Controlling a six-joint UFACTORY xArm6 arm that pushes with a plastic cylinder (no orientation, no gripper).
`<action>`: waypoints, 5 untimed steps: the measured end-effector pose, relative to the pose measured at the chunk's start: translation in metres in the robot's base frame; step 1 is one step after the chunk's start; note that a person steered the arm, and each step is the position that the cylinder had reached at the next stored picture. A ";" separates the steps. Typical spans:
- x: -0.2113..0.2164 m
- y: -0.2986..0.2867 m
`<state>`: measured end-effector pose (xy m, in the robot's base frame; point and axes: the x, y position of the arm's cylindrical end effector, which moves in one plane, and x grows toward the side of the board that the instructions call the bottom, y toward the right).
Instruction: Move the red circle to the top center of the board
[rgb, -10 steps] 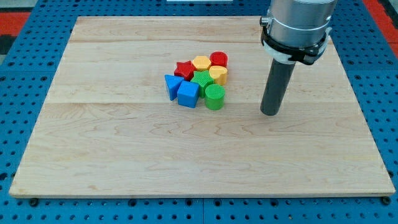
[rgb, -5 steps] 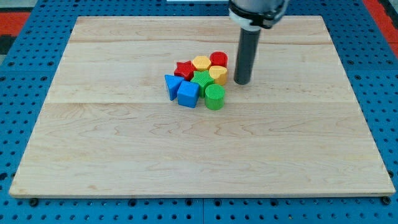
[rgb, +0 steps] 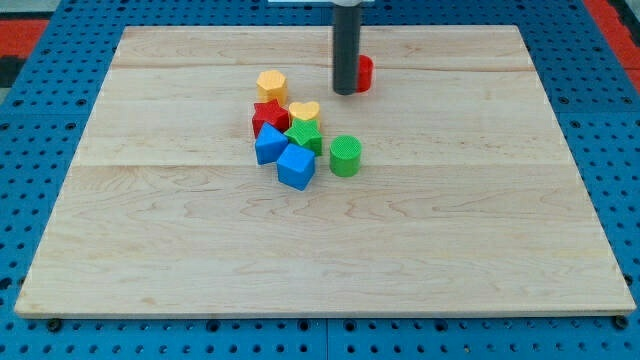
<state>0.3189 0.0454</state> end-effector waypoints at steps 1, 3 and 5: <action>-0.016 0.047; -0.042 0.030; -0.067 0.009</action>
